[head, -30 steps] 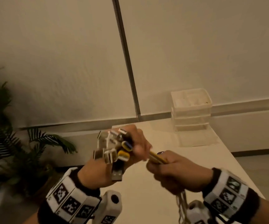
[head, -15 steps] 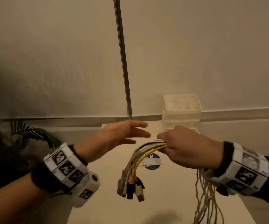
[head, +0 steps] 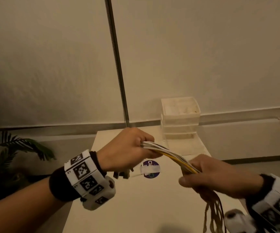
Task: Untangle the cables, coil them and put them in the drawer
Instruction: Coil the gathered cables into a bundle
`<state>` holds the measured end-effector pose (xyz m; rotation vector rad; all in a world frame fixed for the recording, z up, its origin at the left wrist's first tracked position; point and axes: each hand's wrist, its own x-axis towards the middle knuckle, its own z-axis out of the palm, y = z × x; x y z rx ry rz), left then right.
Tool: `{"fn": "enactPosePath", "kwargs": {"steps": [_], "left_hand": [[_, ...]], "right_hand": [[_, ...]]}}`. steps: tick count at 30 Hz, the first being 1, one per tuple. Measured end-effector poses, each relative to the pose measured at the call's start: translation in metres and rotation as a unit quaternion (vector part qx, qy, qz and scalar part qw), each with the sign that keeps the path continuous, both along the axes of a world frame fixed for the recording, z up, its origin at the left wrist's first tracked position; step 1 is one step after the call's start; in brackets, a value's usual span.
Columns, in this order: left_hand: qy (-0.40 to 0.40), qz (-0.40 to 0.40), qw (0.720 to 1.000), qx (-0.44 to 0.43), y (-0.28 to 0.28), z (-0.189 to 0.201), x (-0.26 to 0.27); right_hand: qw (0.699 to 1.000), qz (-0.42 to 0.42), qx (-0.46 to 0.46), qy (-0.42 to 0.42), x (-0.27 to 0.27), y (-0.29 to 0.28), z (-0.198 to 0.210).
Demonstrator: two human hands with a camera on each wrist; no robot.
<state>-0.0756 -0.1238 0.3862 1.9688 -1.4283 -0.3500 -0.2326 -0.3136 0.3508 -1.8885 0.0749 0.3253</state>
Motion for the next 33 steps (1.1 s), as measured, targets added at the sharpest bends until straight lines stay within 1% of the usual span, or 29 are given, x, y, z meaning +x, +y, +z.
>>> {"fn": "enactPosePath", "kwargs": {"steps": [3, 5, 7, 8, 10, 11, 12, 14, 15, 16, 17, 19, 20, 21, 22, 23, 24, 27, 29, 31, 33], "left_hand": [[0.001, 0.008, 1.000, -0.004, 0.001, 0.011, 0.010], [0.027, 0.039, 0.998, -0.028, 0.005, 0.019, 0.023], [0.090, 0.072, 0.992, -0.056, 0.005, 0.024, 0.034], [0.141, 0.085, 0.984, -0.068, 0.004, 0.020, 0.037], [0.238, 0.092, 0.961, -0.102, -0.002, 0.013, 0.038], [0.262, 0.084, 0.954, -0.116, -0.007, 0.012, 0.037], [0.270, 0.073, 0.952, -0.125, -0.009, 0.012, 0.035], [0.258, 0.059, 0.956, -0.123, -0.012, 0.015, 0.035], [0.258, 0.066, 0.956, -0.122, -0.013, 0.014, 0.035], [0.271, 0.078, 0.951, -0.124, -0.013, 0.011, 0.036], [0.299, 0.091, 0.941, -0.132, -0.013, 0.005, 0.036], [0.381, 0.107, 0.904, -0.162, -0.020, -0.008, 0.032], [0.422, 0.106, 0.882, -0.181, -0.025, -0.015, 0.029], [0.455, 0.101, 0.863, -0.194, -0.029, -0.020, 0.028], [0.476, 0.091, 0.851, -0.201, -0.031, -0.023, 0.026], [0.482, 0.078, 0.849, -0.201, -0.033, -0.023, 0.025], [0.475, 0.064, 0.855, -0.197, -0.034, -0.021, 0.024], [0.425, 0.044, 0.885, -0.185, -0.035, -0.012, 0.018], [0.409, 0.050, 0.886, -0.211, -0.036, -0.003, 0.020], [0.392, 0.063, 0.887, -0.235, -0.034, 0.007, 0.027], [0.378, 0.061, 0.893, -0.237, -0.029, 0.012, 0.031]], "right_hand": [[0.995, 0.011, 0.085, 0.058, -0.013, -0.010, -0.026], [0.990, 0.004, 0.110, 0.084, -0.024, -0.013, -0.044], [0.988, -0.005, 0.113, 0.108, -0.032, -0.013, -0.056], [0.982, -0.018, 0.148, 0.120, -0.035, -0.012, -0.060], [0.973, -0.022, 0.204, 0.105, -0.035, -0.007, -0.062], [0.981, -0.020, 0.173, 0.087, -0.032, -0.005, -0.063], [0.990, -0.012, 0.120, 0.078, -0.028, -0.001, -0.063], [0.996, -0.024, 0.023, 0.078, -0.026, 0.001, -0.063], [0.996, -0.033, -0.006, 0.080, -0.027, -0.001, -0.065], [0.996, -0.036, -0.002, 0.081, -0.027, -0.002, -0.067], [0.995, -0.039, 0.043, 0.080, -0.026, 0.000, -0.066], [0.985, -0.017, 0.163, 0.053, -0.021, 0.000, -0.067], [0.980, -0.004, 0.195, 0.033, -0.018, -0.001, -0.068], [0.979, 0.003, 0.203, 0.021, -0.014, -0.003, -0.066], [0.977, -0.013, 0.212, 0.025, -0.010, -0.002, -0.065], [0.975, -0.021, 0.219, 0.018, -0.007, -0.003, -0.066], [0.973, -0.030, 0.229, 0.024, -0.004, -0.006, -0.067], [0.969, -0.012, 0.245, -0.008, 0.010, -0.012, -0.056], [0.975, -0.015, 0.222, 0.005, 0.019, -0.010, -0.053], [0.972, -0.009, 0.236, 0.023, 0.020, -0.003, -0.054], [0.964, -0.012, 0.261, 0.057, 0.017, 0.005, -0.053]]}}
